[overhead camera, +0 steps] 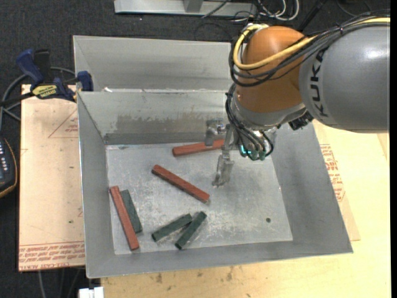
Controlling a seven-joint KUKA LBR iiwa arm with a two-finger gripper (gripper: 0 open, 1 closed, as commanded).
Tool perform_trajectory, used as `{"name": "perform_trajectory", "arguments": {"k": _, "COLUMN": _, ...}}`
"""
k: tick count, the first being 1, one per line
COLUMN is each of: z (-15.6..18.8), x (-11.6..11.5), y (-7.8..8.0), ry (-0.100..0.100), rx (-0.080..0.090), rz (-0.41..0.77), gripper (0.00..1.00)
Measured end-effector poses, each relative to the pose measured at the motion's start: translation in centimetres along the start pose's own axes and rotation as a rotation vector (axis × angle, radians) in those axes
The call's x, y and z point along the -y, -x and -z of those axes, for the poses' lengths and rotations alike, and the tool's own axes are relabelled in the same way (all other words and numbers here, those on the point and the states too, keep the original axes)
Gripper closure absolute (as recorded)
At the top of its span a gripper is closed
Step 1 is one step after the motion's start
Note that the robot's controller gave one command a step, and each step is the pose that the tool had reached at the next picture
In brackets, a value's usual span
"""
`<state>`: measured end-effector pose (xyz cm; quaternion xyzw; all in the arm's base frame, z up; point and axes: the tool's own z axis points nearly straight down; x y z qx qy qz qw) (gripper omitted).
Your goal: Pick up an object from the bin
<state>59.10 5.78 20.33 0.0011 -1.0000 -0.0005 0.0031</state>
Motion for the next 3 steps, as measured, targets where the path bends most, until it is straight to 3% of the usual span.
{"name": "perform_trajectory", "arguments": {"k": 1, "z": -12.8, "x": -3.4, "y": 1.0, "ry": 0.000, "rx": 0.000, "rz": -0.148, "gripper": 0.00}}
{"name": "perform_trajectory", "arguments": {"k": 2, "z": -12.4, "x": -3.2, "y": 1.2, "ry": 0.001, "rx": 0.007, "rz": -0.150, "gripper": 1.00}}
{"name": "perform_trajectory", "arguments": {"k": 3, "z": 2.1, "x": -4.3, "y": 0.9, "ry": 0.003, "rx": 0.017, "rz": -0.131, "gripper": 1.00}}
